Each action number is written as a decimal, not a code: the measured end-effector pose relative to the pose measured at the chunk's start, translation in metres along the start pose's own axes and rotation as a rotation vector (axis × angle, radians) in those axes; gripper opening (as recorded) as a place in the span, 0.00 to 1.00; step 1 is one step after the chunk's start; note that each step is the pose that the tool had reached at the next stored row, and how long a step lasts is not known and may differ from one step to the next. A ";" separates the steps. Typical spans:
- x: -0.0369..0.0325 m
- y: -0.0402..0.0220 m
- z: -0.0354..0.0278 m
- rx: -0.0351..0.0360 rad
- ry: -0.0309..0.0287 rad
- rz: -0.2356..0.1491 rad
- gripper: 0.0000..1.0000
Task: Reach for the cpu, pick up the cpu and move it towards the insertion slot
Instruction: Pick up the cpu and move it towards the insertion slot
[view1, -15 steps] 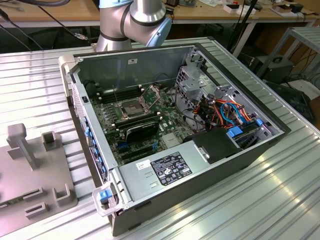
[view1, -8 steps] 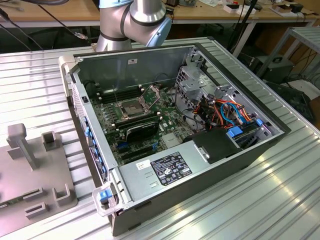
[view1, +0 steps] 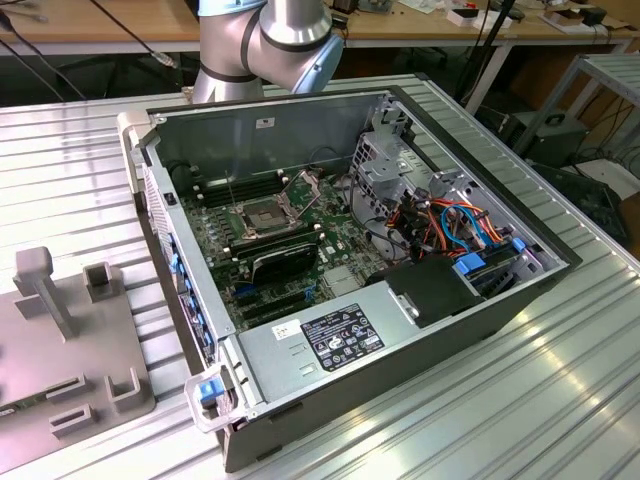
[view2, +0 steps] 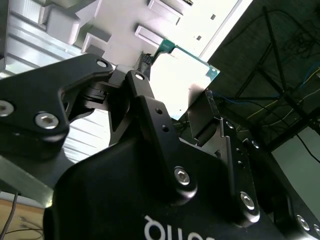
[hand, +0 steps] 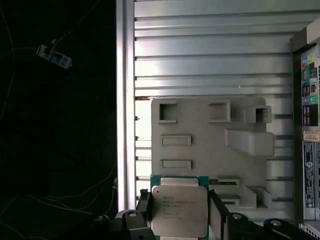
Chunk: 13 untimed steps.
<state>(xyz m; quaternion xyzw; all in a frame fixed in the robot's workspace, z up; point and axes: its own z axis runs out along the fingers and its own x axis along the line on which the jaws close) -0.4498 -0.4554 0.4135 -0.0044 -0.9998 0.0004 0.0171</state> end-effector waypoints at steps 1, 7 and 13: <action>0.0000 0.0000 -0.0017 0.0003 0.0001 0.000 0.55; 0.0005 0.0000 -0.0146 0.0029 -0.0001 0.000 0.55; 0.0013 0.0001 -0.0369 0.0114 -0.0001 0.000 0.55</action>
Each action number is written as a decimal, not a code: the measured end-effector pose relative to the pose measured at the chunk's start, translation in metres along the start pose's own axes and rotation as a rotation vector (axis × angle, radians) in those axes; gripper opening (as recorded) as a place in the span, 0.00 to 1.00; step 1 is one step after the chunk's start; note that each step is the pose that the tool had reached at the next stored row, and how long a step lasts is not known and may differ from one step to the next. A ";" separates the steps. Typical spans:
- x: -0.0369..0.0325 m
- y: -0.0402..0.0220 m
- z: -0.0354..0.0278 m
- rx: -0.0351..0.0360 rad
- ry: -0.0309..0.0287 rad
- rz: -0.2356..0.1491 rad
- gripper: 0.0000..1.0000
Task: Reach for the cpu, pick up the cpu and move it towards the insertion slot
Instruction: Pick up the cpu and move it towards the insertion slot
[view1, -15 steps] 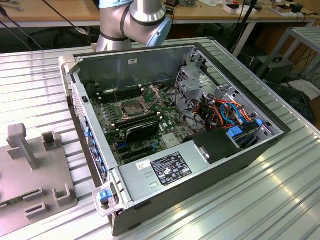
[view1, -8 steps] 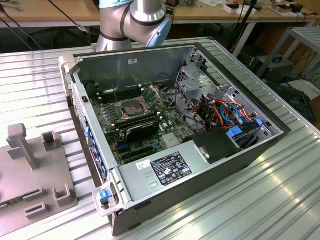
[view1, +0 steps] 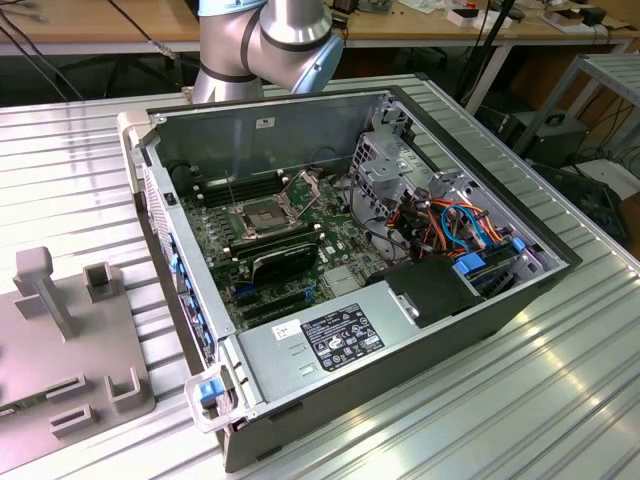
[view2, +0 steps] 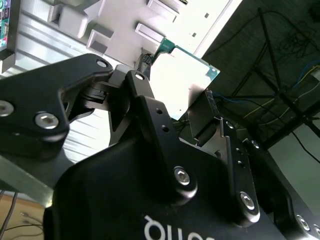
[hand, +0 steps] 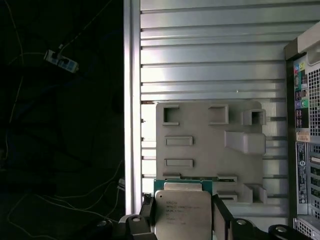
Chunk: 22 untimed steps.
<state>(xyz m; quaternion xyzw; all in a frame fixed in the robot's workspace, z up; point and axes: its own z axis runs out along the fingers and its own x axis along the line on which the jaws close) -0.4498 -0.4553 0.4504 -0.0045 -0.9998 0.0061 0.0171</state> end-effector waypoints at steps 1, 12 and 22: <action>0.0001 0.0000 -0.0036 0.0016 0.0000 0.000 0.55; 0.0005 -0.0001 -0.0175 0.0092 0.0001 0.000 0.55; -0.0031 0.0000 -0.0175 0.0101 -0.0001 0.000 0.55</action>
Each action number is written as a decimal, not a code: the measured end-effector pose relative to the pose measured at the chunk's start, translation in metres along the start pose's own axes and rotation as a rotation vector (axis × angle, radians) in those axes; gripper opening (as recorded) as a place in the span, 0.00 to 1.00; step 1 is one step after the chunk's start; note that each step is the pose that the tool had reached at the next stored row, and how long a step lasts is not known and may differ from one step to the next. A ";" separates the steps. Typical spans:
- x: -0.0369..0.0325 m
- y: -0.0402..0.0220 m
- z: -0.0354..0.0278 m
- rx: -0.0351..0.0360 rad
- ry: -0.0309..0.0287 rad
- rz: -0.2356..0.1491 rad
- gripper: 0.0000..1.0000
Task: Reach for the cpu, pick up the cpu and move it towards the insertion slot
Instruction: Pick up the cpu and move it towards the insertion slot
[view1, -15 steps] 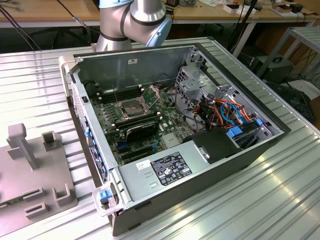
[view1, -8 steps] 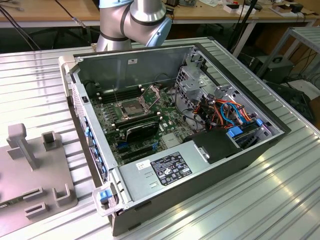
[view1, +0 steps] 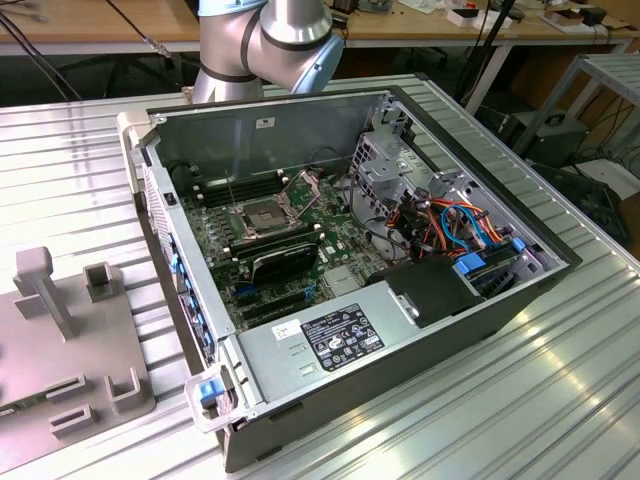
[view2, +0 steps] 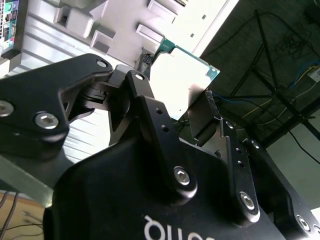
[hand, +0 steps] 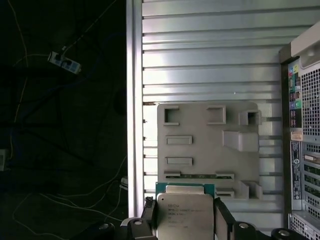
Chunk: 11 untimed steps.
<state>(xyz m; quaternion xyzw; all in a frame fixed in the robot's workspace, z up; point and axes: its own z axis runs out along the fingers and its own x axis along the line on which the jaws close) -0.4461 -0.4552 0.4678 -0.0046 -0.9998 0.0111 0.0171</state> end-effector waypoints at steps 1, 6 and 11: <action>-0.0007 0.0000 0.0000 0.0001 0.0000 0.000 0.55; -0.0063 0.0001 -0.0003 0.0003 0.0001 0.000 0.55; -0.0098 0.0000 -0.0003 0.0002 0.0000 0.000 0.55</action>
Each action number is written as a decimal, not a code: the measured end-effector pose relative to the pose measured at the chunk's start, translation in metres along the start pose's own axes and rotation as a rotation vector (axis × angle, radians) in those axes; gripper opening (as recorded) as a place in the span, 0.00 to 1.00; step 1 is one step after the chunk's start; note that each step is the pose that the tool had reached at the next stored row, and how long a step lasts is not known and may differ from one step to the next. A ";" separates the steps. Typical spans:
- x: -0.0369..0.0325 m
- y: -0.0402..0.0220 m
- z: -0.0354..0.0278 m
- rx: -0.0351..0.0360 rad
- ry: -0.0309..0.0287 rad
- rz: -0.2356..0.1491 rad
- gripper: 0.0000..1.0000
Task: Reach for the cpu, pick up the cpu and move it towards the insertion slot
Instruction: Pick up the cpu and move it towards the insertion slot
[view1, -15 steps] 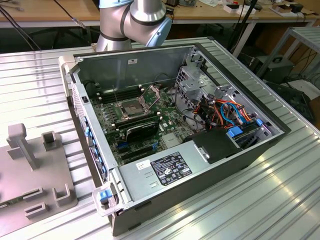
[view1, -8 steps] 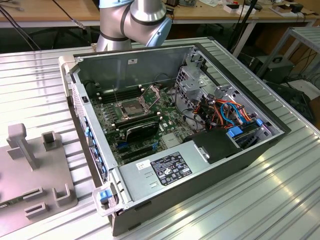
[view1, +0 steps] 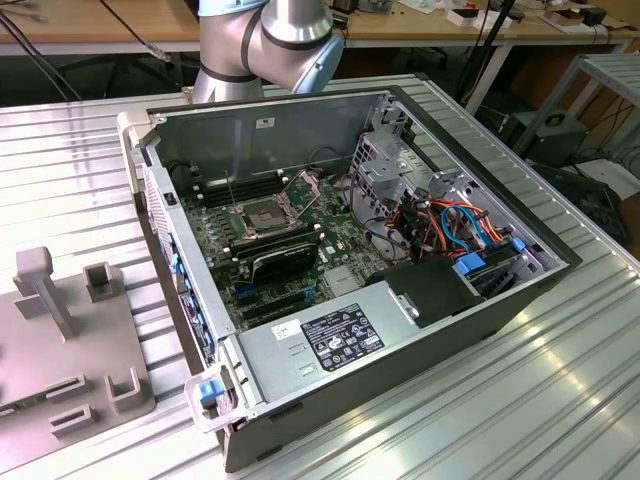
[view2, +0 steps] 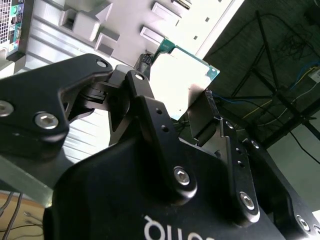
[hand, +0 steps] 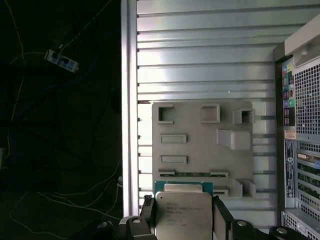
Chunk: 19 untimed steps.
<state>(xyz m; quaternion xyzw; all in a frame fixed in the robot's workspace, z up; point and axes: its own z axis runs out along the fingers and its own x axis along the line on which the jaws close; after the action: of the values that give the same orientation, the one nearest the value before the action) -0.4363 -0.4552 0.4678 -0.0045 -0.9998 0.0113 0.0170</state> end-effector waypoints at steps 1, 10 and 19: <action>-0.0009 0.0000 -0.0001 0.0001 0.0001 0.000 0.55; -0.0084 0.0002 -0.0003 0.0000 0.0000 0.000 0.55; -0.0126 0.0002 -0.0003 0.0000 0.0000 0.000 0.55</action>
<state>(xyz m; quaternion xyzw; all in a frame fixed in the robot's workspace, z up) -0.4237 -0.4552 0.4677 -0.0046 -0.9998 0.0113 0.0171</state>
